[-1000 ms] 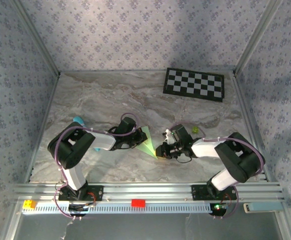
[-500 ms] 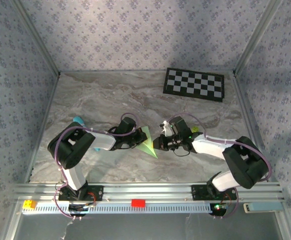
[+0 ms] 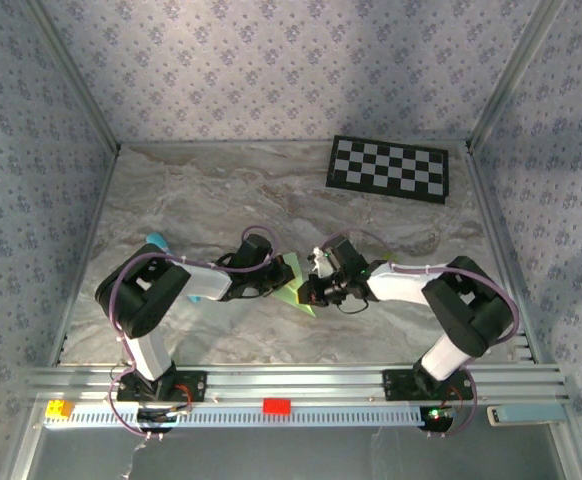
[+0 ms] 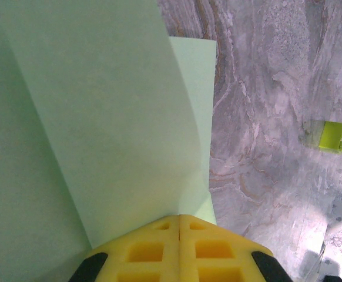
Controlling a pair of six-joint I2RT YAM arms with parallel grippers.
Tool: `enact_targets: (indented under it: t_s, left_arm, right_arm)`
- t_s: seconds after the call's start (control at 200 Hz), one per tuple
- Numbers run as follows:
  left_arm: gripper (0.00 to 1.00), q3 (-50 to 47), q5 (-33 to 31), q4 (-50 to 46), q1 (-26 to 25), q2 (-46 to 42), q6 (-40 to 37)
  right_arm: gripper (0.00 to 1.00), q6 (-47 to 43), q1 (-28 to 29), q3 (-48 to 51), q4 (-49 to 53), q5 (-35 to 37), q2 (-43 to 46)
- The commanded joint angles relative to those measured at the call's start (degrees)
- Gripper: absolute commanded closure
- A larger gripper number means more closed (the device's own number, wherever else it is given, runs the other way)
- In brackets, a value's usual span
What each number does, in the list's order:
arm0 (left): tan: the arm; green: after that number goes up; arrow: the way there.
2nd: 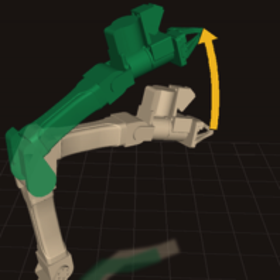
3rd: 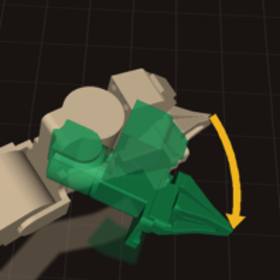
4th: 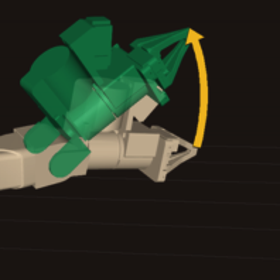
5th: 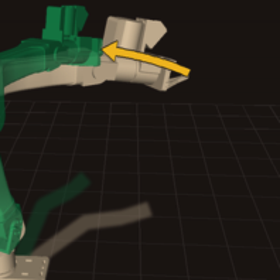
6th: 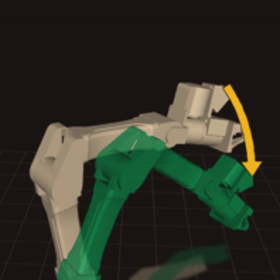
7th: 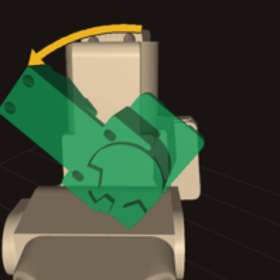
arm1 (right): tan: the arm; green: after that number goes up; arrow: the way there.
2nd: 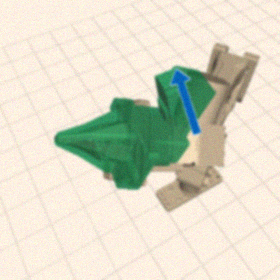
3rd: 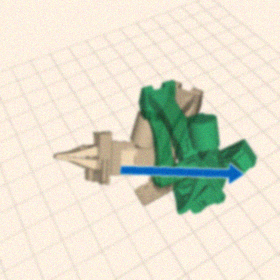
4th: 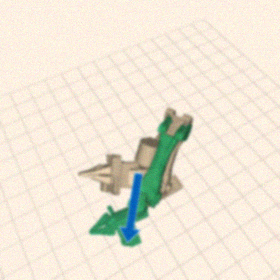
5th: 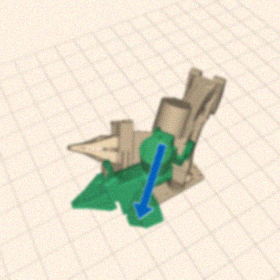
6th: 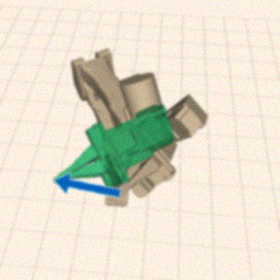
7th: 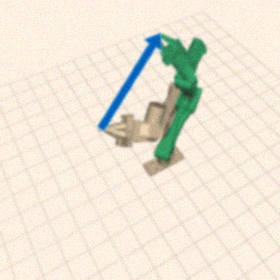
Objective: Fold a paper plane with a square sheet of paper (pick it up from the middle)
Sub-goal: Fourth fold the wing at the center of the table.
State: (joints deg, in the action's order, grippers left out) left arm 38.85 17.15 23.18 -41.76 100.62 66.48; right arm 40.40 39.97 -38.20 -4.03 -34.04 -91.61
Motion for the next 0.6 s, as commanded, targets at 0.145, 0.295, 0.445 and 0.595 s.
enact_targets:
  t_s: [0.145, 0.295, 0.445, 0.595]
  left_arm:
    - [0.98, -0.9, -1.3, -3.3, -0.2, 1.5, -1.0]
    - [0.98, -1.0, -1.3, -3.3, -0.2, 1.5, -1.0]
    - [0.99, -0.9, -1.5, -3.3, -0.2, 1.6, -1.1]
    - [0.99, -1.1, -1.5, -3.4, -0.2, 1.6, -0.9]
  right_arm:
    - [0.96, -0.8, 0.1, 0.1, 0.8, 2.3, -2.0]
    - [0.96, -0.4, -0.1, 1.4, -0.2, 2.2, -2.2]
    - [0.96, 0.1, -0.2, 2.8, -1.4, 1.7, -1.9]
    - [0.96, 0.7, -0.2, 4.7, -2.6, 1.6, -1.6]
